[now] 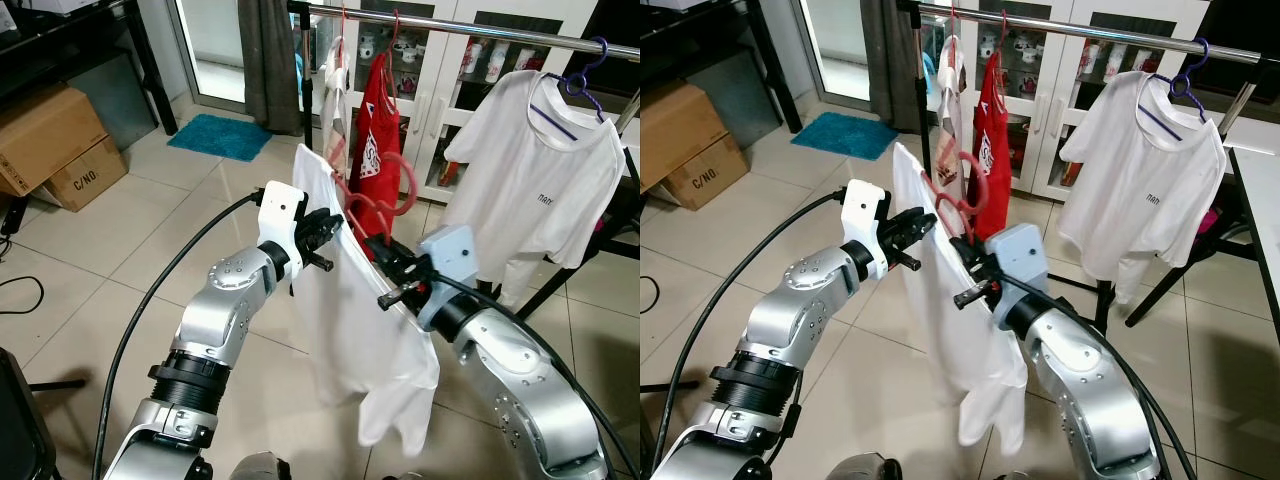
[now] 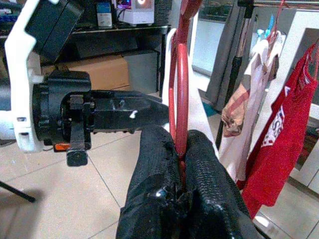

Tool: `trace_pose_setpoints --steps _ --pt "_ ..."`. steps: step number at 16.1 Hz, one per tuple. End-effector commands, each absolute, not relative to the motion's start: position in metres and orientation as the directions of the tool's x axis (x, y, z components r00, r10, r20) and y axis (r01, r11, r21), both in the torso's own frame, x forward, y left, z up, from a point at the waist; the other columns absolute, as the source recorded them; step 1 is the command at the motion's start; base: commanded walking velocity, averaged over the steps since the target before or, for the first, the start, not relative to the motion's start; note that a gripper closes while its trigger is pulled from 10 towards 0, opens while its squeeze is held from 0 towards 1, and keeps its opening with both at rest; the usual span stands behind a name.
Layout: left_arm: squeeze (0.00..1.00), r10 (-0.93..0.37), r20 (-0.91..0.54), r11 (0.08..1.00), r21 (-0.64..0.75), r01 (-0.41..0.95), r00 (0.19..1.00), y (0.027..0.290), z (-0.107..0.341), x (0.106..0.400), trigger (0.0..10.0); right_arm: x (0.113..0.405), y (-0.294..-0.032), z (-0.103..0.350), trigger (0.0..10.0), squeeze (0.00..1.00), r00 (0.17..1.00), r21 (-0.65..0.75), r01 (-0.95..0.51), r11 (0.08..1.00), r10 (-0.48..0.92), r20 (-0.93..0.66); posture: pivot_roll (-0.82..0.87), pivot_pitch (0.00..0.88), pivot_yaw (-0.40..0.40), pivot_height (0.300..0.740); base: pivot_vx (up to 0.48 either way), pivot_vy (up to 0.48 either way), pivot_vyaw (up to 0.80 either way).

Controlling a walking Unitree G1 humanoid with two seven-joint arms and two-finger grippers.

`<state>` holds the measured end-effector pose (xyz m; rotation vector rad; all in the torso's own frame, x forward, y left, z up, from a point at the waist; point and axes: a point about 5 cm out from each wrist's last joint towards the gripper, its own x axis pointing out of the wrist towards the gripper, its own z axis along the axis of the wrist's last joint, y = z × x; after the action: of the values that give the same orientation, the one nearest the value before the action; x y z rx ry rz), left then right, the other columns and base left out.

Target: Hang hanger

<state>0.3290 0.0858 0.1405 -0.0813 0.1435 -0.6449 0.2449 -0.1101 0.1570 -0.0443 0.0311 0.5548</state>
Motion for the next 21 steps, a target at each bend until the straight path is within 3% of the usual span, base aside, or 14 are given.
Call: trace_pose_setpoints --steps 1,10,12,13,14,15,16,21 --pt "0.0 -0.594 -0.103 0.804 -0.097 0.587 0.797 0.09 0.144 0.332 0.0 0.243 -0.112 0.172 0.0 0.0 0.846 -0.038 -0.53 0.847 0.531 0.041 0.08 0.0 0.036 0.74 0.0 0.0 0.0" --pt "0.0 -0.532 -0.077 0.846 -0.099 0.525 0.843 0.105 0.145 0.336 0.0 0.243 -0.116 0.172 0.0 0.0 0.853 -0.023 -0.52 0.854 0.52 0.042 0.08 0.0 0.036 0.74 0.0 0.0 0.0" --pt "0.0 -0.565 -0.059 0.824 -0.106 0.557 0.823 0.102 0.147 0.334 0.0 0.244 -0.116 0.172 0.0 0.0 0.855 -0.019 -0.517 0.856 0.517 0.043 0.08 0.0 0.038 0.74 0.0 0.0 0.0" --pt "0.0 -0.59 -0.048 0.807 -0.059 0.587 0.806 0.096 0.15 0.331 10.0 0.244 -0.116 0.173 0.0 0.0 0.855 -0.018 -0.516 0.857 0.516 0.045 0.08 0.0 0.038 0.74 0.0 0.0 0.0" --pt "0.0 -0.594 -0.044 0.804 -0.046 0.592 0.803 0.095 0.15 0.331 10.0 0.244 -0.116 0.173 0.0 0.0 0.855 -0.018 -0.516 0.857 0.516 0.046 0.08 0.0 0.038 0.74 0.0 0.0 0.0" --pt "0.77 -0.571 -0.034 0.818 0.053 0.572 0.82 0.095 0.152 0.331 10.0 0.245 -0.116 0.173 0.0 0.0 0.856 -0.016 -0.515 0.857 0.515 0.048 0.08 0.0 0.038 0.74 0.0 0.0 0.0" --pt "1.0 -0.572 -0.022 0.811 0.131 0.57 0.82 0.093 0.154 0.329 10.0 0.245 -0.116 0.173 0.0 0.0 0.856 -0.013 -0.515 0.857 0.514 0.051 0.08 0.0 0.038 0.74 0.0 0.0 0.0" --pt "1.0 -0.564 0.03 0.815 0.181 0.55 0.826 0.083 0.157 0.323 10.0 0.248 -0.116 0.174 0.0 0.0 0.848 -0.012 -0.528 0.849 0.527 0.049 0.08 0.0 0.027 0.74 0.0 0.0 0.0"
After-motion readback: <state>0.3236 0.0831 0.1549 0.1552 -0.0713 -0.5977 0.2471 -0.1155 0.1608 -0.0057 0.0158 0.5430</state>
